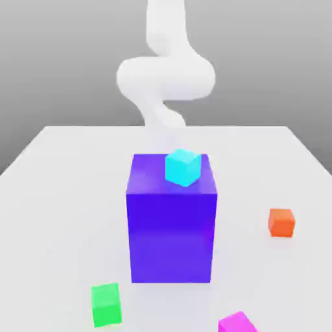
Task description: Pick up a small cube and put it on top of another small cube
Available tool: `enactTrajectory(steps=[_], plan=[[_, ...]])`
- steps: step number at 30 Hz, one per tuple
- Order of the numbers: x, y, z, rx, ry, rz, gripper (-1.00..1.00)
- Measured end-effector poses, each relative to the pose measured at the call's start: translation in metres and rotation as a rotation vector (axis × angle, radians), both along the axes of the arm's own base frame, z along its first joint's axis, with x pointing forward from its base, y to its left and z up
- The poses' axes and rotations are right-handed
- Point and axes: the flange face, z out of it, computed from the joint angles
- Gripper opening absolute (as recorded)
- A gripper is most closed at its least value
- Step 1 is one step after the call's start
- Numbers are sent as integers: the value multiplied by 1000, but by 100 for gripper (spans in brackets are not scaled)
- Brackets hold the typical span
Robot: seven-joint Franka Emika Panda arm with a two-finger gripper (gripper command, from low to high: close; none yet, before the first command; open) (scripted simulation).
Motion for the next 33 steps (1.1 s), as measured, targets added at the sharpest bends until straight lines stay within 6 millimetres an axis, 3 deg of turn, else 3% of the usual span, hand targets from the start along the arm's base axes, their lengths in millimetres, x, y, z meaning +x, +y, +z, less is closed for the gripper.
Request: enactTrajectory(steps=[8,16,23,29,33], plan=[[89,29,-113,-53,202,103,0],[141,62,-246,-101,399,214,0],[153,93,-373,-139,569,319,0],[140,111,-481,-165,707,403,0],[138,113,-541,-168,722,412,0]])
